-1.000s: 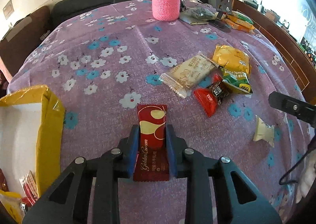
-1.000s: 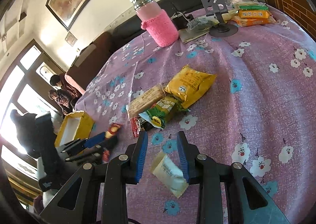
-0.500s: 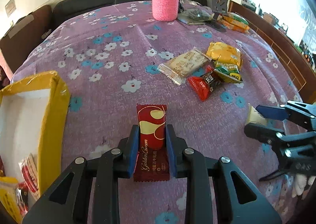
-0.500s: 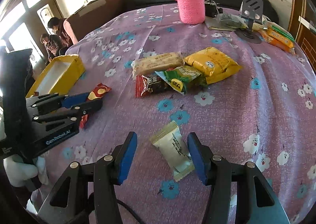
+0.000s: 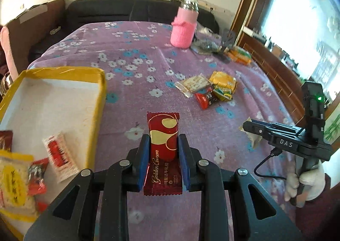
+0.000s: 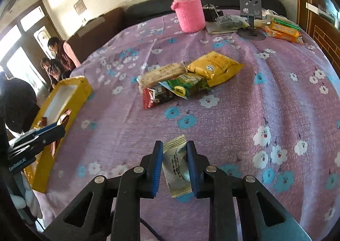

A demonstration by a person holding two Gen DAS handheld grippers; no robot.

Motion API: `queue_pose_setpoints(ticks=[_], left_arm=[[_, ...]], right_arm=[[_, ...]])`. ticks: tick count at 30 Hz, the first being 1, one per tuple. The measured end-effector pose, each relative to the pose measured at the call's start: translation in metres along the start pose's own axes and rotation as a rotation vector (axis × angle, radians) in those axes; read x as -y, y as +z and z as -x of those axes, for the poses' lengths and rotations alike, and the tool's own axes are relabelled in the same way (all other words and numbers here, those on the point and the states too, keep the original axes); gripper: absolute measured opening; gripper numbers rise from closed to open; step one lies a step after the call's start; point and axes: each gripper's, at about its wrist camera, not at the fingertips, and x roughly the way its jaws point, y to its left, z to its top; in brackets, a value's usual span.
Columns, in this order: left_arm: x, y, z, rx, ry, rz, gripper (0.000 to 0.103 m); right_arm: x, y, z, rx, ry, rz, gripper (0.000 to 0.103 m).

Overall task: Organize snacks
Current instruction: 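Carry both snacks over the white tray and open both tools to drop them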

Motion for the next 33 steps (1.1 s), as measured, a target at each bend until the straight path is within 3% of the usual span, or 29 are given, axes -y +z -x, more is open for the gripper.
queue_pose_setpoints(ticks=[9,19,25,33], left_arm=[[-0.062,-0.009,0.039,0.059,0.038,0.111,0.024],[-0.141,-0.017,0.063,0.099,0.100,0.257,0.024],[-0.155,-0.037,0.063,0.072,0.071,0.289,0.024],[-0.156,-0.054,0.060,0.057,0.002,0.319,0.024]], right_arm=[[-0.053,0.014,0.025,0.041,0.072,0.039,0.023],[-0.155,0.033,0.002,-0.044,0.238,0.111,0.023],[-0.230,0.029,-0.032,-0.120,0.298,0.202,0.023],[-0.293,0.026,-0.080,-0.191,0.266,0.299,0.023]])
